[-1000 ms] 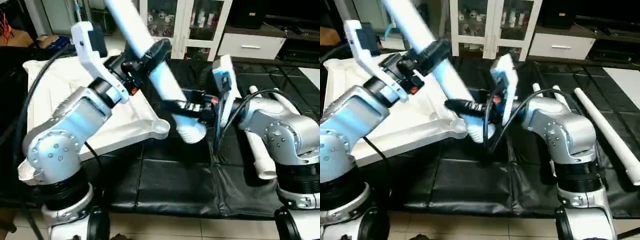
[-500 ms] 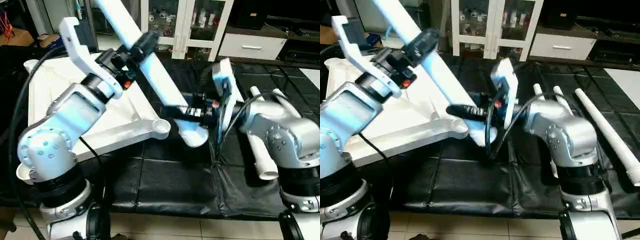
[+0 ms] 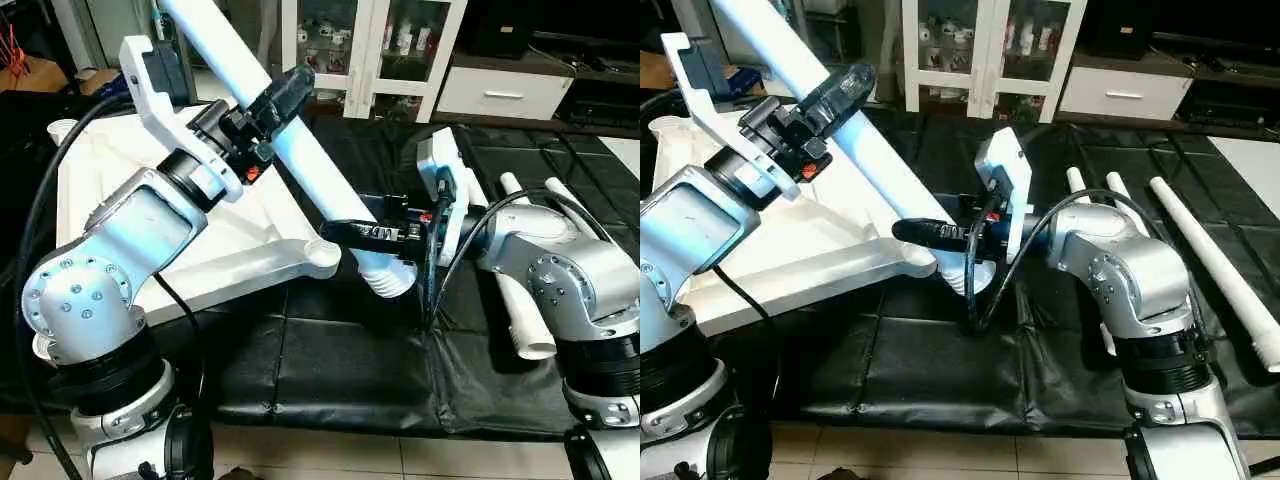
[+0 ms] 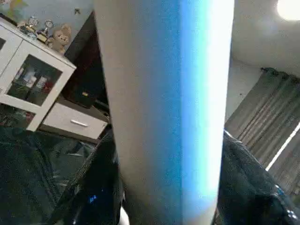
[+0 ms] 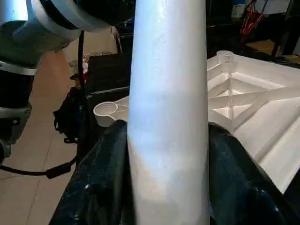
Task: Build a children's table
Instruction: Pick table leg
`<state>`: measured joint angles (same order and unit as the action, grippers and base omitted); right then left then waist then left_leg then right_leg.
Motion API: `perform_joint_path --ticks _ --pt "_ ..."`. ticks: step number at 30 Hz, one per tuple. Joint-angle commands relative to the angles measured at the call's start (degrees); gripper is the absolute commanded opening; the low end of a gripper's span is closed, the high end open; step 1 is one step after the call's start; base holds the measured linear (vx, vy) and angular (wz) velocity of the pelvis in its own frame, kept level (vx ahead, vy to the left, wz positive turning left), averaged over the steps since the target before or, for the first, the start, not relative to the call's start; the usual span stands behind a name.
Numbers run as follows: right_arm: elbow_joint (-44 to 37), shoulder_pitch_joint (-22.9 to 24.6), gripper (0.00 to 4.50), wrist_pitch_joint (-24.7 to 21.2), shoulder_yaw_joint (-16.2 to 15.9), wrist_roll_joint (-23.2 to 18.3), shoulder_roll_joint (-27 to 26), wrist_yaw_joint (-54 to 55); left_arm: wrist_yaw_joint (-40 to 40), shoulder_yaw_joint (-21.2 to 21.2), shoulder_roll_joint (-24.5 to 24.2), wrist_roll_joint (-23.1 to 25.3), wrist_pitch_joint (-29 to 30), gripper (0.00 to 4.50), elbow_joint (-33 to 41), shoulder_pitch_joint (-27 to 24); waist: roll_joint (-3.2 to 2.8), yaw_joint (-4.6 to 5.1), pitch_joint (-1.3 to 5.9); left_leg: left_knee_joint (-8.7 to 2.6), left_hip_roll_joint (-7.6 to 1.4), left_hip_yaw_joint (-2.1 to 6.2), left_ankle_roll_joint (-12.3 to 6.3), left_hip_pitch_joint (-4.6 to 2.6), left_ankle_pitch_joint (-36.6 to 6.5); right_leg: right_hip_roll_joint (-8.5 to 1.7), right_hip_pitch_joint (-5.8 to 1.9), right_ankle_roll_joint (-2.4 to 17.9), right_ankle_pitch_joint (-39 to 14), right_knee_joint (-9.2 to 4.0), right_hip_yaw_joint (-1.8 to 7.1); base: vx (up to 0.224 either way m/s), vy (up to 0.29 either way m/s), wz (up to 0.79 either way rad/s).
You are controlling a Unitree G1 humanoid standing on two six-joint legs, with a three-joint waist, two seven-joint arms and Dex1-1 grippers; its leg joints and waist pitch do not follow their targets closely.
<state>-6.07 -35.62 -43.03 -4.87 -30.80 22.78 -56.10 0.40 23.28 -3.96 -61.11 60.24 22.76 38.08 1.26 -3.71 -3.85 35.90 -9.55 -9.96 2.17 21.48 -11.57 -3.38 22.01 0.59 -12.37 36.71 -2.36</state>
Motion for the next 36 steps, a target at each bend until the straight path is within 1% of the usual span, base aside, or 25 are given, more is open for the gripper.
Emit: perform_joint_path --ticks 1,3,5,7,8,10,11,12,15,16,20,22,23,24,25,26,27,29,31,32,33,36 --pt "-1.08 0.14 1.85 1.23 0.46 0.56 0.59 -0.06 0.8 -0.46 -0.57 -0.52 0.92 2.33 0.27 -0.51 0.05 -0.2 4.05 -3.98 -3.12 1.15 0.13 -0.86 -3.21 -4.24 -2.59 11.82 -5.01 -4.12 2.62 0.0 0.0 0.0" --pt "-0.95 0.21 1.85 1.52 0.4 0.57 0.63 0.03 1.15 -0.49 -0.76 -1.01 0.87 2.24 0.23 -0.65 0.0 -0.22 4.05 -3.97 -3.1 1.15 0.17 -0.83 -3.07 -4.26 -2.6 11.79 -4.81 -4.11 2.62 0.0 0.0 0.0" --pt "-0.8 0.26 1.85 1.93 0.29 0.68 0.69 0.13 1.62 -0.67 -1.18 -1.3 0.85 1.97 0.11 -0.72 -0.12 -0.25 4.11 -3.94 -3.1 1.15 0.27 -0.87 -2.87 -4.21 -2.57 11.83 -4.2 -4.03 2.6 0.0 0.0 0.0" --pt "-0.73 0.27 1.85 2.15 0.23 0.71 0.72 0.24 1.95 -0.71 -1.29 -1.49 0.67 1.89 -0.06 -0.72 -0.1 -0.22 4.09 -3.94 -3.08 1.13 0.36 -0.85 -3.02 -4.2 -2.61 12.03 -4.05 -4.01 2.59 0.0 0.0 0.0" --pt "-0.66 0.27 1.85 2.32 0.21 0.74 0.75 0.34 2.23 -0.8 -1.43 -1.35 0.5 1.89 -0.29 -0.73 -0.02 -0.2 4.05 -3.98 -3.08 1.12 0.34 -0.85 -3.18 -4.19 -2.6 12.04 -4.25 -4.04 2.59 0.0 0.0 0.0" --pt "-0.58 0.28 1.85 2.46 0.22 0.74 0.76 0.47 2.5 -0.84 -1.51 -1.36 0.29 1.81 -0.54 -0.74 -0.1 -0.19 4.04 -3.98 -3.08 1.13 0.38 -0.89 -3.48 -4.19 -2.59 11.89 -4.84 -4.11 2.6 0.0 0.0 0.0" --pt "-0.6 0.31 1.85 2.58 0.15 0.83 0.77 0.59 2.72 -0.85 -1.66 -1.19 0.17 1.79 -0.77 -0.78 -0.31 -0.21 4.05 -3.98 -3.09 1.17 0.46 -0.89 -3.45 -4.2 -2.59 11.87 -4.77 -4.05 2.61 0.0 0.0 0.0" --pt "-0.62 0.38 1.85 2.67 0.14 0.87 0.82 0.62 2.83 -0.94 -1.72 -1.07 0.09 1.79 -0.86 -0.83 -0.17 -0.17 4.08 -3.95 -3.08 1.15 0.39 -0.89 -3.24 -4.18 -2.59 11.8 -4.34 -4.08 2.62 0.0 0.0 0.0" --pt "-0.69 0.5 1.85 2.8 0.07 0.99 0.74 0.79 2.89 -1.02 -1.66 -1.43 -0.1 1.77 -0.96 -0.84 -0.13 -0.18 4.11 -3.95 -3.05 1.14 0.42 -0.89 -2.99 -4.14 -2.61 11.87 -3.85 -3.99 2.6 0.0 0.0 0.0" --pt "-0.75 0.58 1.85 2.88 0.02 1.04 0.71 0.81 2.96 -1.18 -1.75 -1.71 -0.19 1.76 -0.96 -0.86 -0.28 -0.17 4.11 -3.95 -3.07 1.15 0.5 -0.89 -3.09 -4.16 -2.61 11.96 -3.77 -4.01 2.6 0.0 0.0 0.0" --pt "-0.94 0.69 1.85 2.84 0.0 0.9 0.81 0.62 2.98 -1.65 -2.51 -2.05 -0.14 1.76 -0.96 -0.91 -0.34 -0.17 4.14 -3.93 -3.04 1.15 0.55 -0.89 -3.21 -4.12 -2.64 12.07 -3.37 -3.95 2.58 0.0 0.0 0.0" --pt "-0.76 0.5 2.55 2.63 0.18 0.68 1.01 0.5 2.35 -2.24 -3.5 -2.12 0.19 1.76 -1.22 -0.47 -0.33 -0.18 4.14 -3.95 -3.07 1.18 0.55 -0.89 -3.08 -4.12 -2.67 12.17 -2.97 -3.89 2.58 0.0 0.0 0.0" --pt "-0.3 0.17 2.57 2.62 0.27 0.63 1.22 0.3 1.68 -2.87 -4.18 -2.12 0.54 1.76 -1.47 0.07 -0.44 -0.2 4.13 -3.96 -3.06 1.19 0.59 -0.93 -3.17 -4.1 -2.63 12.16 -3.1 -3.89 2.56 0.0 0.0 0.0" --pt "0.15 -0.27 2.64 2.44 0.45 0.43 1.48 0.0 0.72 -3.7 -5.01 -2.1 1.14 1.76 -1.65 0.66 -0.43 -0.2 4.14 -3.97 -3.02 1.19 0.69 -1.0 -3.55 -4.03 -2.57 11.91 -3.67 -3.93 2.55 0.0 0.0 0.0" --pt "0.33 -0.45 2.75 2.37 0.52 0.35 1.58 -0.13 0.39 -3.99 -5.29 -2.1 1.34 1.75 -1.73 0.88 -0.49 -0.22 4.1 -3.98 -2.95 1.16 0.72 -1.07 -3.89 -3.91 -2.47 11.64 -4.19 -3.95 2.55 0.0 0.0 0.0" --pt "0.45 -0.73 2.87 2.15 0.71 -0.02 1.71 -0.51 -0.1 -4.48 -5.71 -2.0 1.65 1.74 -1.77 1.13 -0.49 -0.18 4.1 -3.99 -2.98 1.17 0.98 -1.04 -4.16 -3.99 -2.56 11.52 -4.5 -3.97 2.59 0.0 0.0 0.0" --pt "0.52 -0.92 2.96 1.96 0.87 -0.29 1.75 -0.78 -0.28 -4.77 -5.93 -1.88 1.77 1.74 -1.83 1.26 -0.5 -0.16 4.13 -3.98 -3.01 1.19 1.08 -0.95 -3.95 -4.05 -2.62 11.75 -3.86 -3.94 2.6 0.0 0.0 0.0" --pt "0.92 -1.51 3.06 1.47 1.3 -1.24 2.0 -1.79 -1.1 -5.8 -6.56 -1.84 2.03 1.74 -2.17 1.69 -0.58 -0.16 4.18 -3.95 -3.0 1.18 0.99 -1.01 -3.89 -4.01 -2.57 12.37 -2.88 -3.86 2.57 0.0 0.0 0.0" --pt "1.0 -1.7 3.25 1.3 1.39 -1.57 2.16 -2.2 -1.32 -6.21 -6.84 -1.86 2.12 1.74 -2.21 1.81 -0.55 -0.15 4.2 -3.94 -3.01 1.18 0.98 -0.99 -3.89 -4.0 -2.6 12.52 -2.7 -3.8 2.57 0.0 0.0 0.0" --pt "1.66 -2.35 3.39 0.72 1.64 -2.42 2.69 -3.17 -1.99 -7.54 -7.63 -1.99 1.76 1.74 -2.71 2.45 -0.37 -0.2 4.21 -3.93 -2.98 1.19 0.78 -0.93 -3.74 -4.05 -2.71 12.74 -2.4 -3.79 2.59 0.0 0.0 0.0" --pt "1.66 -2.35 3.39 0.72 1.64 -2.42 2.69 -3.17 -1.99 -7.54 -7.63 -1.99 1.76 1.74 -2.71 2.45 -0.38 -0.21 4.2 -3.9 -2.94 1.14 0.69 -0.9 -3.51 -4.02 -2.72 12.85 -2.19 -3.76 2.61 0.0 0.0 0.0" --pt "1.91 -2.53 3.62 0.74 0.16 -1.62 4.06 -4.9 -3.48 -8.84 -8.95 -1.43 2.08 1.74 -3.04 3.36 -0.37 -0.26 4.2 -3.87 -2.93 1.14 0.77 -0.86 -3.69 -4.04 -2.79 12.88 -2.6 -3.77 2.6 0.0 0.0 0.0"
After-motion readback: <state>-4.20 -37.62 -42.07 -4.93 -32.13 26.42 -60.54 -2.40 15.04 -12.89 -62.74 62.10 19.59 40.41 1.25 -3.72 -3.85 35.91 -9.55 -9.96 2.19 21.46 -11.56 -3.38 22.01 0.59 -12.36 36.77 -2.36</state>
